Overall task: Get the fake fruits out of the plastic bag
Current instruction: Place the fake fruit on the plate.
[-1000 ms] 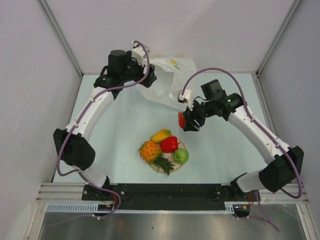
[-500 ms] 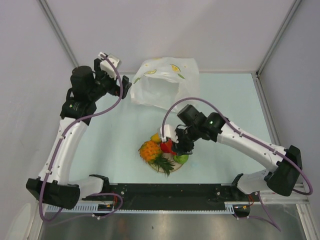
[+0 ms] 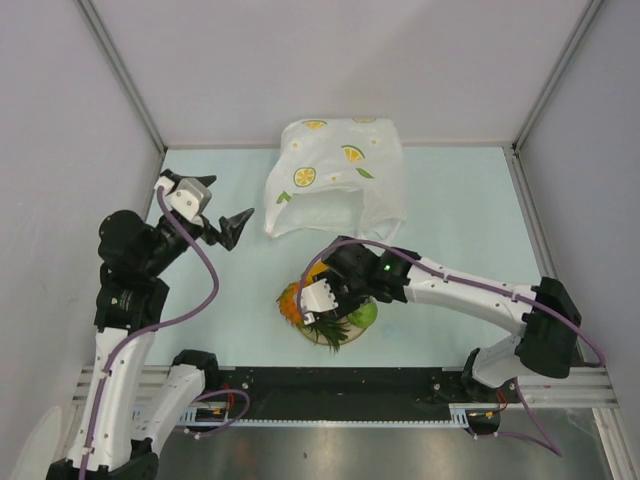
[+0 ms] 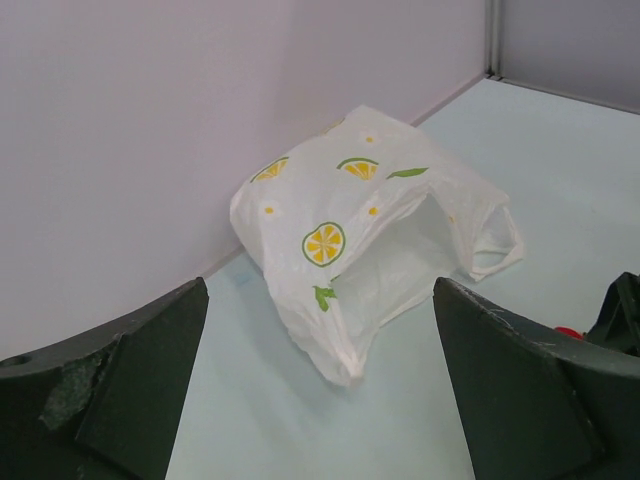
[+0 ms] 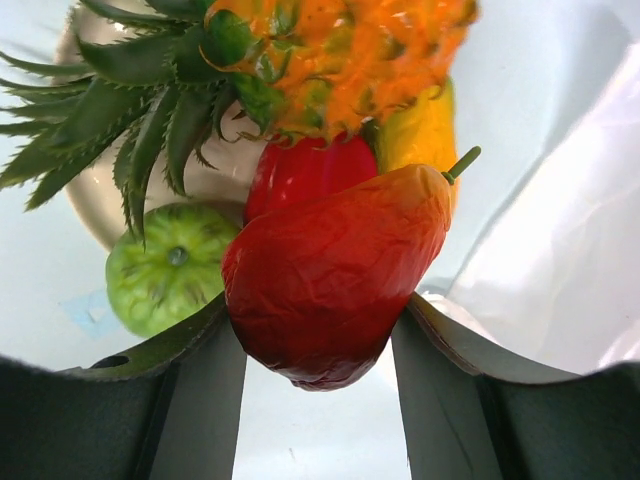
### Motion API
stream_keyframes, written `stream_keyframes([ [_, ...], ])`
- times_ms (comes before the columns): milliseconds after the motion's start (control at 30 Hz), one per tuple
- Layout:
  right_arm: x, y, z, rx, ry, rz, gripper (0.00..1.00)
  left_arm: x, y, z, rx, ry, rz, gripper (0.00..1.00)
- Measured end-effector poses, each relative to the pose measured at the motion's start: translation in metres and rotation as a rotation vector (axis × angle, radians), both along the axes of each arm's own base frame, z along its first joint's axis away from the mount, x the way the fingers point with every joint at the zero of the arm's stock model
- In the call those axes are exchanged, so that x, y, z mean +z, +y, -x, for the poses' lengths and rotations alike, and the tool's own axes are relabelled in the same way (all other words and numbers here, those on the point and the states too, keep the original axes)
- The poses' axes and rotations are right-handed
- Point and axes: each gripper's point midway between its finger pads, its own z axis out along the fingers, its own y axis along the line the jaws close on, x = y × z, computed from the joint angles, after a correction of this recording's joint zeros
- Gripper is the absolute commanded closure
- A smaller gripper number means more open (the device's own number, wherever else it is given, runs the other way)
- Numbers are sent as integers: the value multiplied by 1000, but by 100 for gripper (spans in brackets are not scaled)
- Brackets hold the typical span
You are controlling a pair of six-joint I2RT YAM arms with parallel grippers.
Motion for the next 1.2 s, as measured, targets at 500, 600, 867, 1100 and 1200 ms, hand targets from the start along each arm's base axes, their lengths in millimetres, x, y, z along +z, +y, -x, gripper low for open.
stream_keyframes([
  [500,-49,-3,-1,-1,25,159,56,-24,14,-6,44,52,37,0],
  [600,-50,-3,2,11,26,167,55,-27,13,-9,38,54,48,0],
  [867,-50,-2,4,29,29,169,41,-39,12,-13,33,87,65,0],
  [1100,-50,-2,4,59,18,179,30,-38,14,-13,42,89,70,0],
  [1200,-51,-4,5,73,17,190,27,-38,14,-14,43,88,70,0],
])
